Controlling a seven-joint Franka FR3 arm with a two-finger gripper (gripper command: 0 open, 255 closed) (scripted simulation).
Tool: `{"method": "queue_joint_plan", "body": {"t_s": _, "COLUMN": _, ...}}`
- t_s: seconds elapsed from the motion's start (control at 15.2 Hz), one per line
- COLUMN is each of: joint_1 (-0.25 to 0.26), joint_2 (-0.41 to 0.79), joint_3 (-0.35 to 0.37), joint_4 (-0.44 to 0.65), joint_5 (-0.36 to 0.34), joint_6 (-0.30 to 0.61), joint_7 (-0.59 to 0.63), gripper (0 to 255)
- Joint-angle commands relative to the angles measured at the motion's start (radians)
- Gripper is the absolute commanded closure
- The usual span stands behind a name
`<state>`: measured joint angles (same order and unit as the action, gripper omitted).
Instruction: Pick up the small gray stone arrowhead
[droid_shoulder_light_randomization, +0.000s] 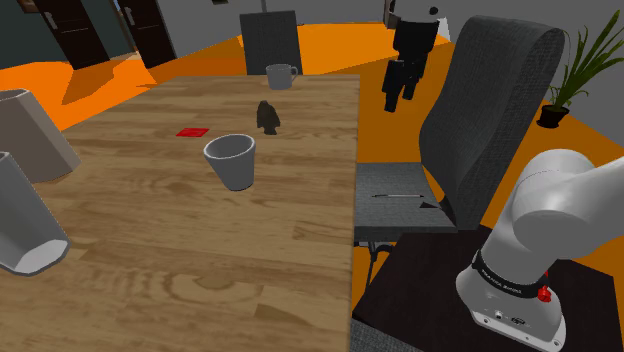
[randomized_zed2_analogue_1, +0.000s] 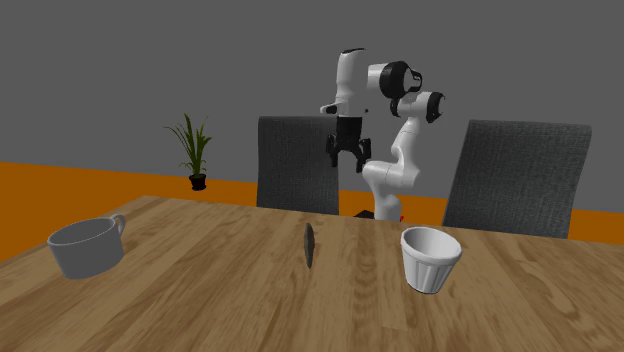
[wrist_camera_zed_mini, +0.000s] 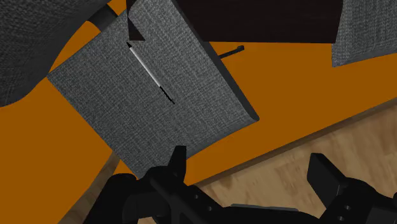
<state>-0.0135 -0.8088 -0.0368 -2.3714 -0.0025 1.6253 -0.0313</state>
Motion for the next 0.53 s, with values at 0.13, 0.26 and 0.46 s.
{"method": "queue_joint_plan", "body": {"t_s": 0.13, "joint_1": 0.016, "joint_2": 0.082, "joint_3": 0.0, "joint_4": 0.048, "joint_5": 0.001, "joint_6": 0.034, "joint_7": -0.025, "gripper": 0}}
{"method": "queue_joint_plan", "body": {"t_s": 0.26, "joint_1": 0.032, "joint_2": 0.162, "joint_3": 0.001, "joint_4": 0.1, "joint_5": 0.002, "joint_6": 0.062, "joint_7": -0.049, "gripper": 0}}
{"method": "queue_joint_plan", "body": {"t_s": 0.46, "joint_1": 0.054, "joint_2": 0.281, "joint_3": 0.003, "joint_4": 0.186, "joint_5": 0.005, "joint_6": 0.094, "joint_7": -0.085, "gripper": 0}}
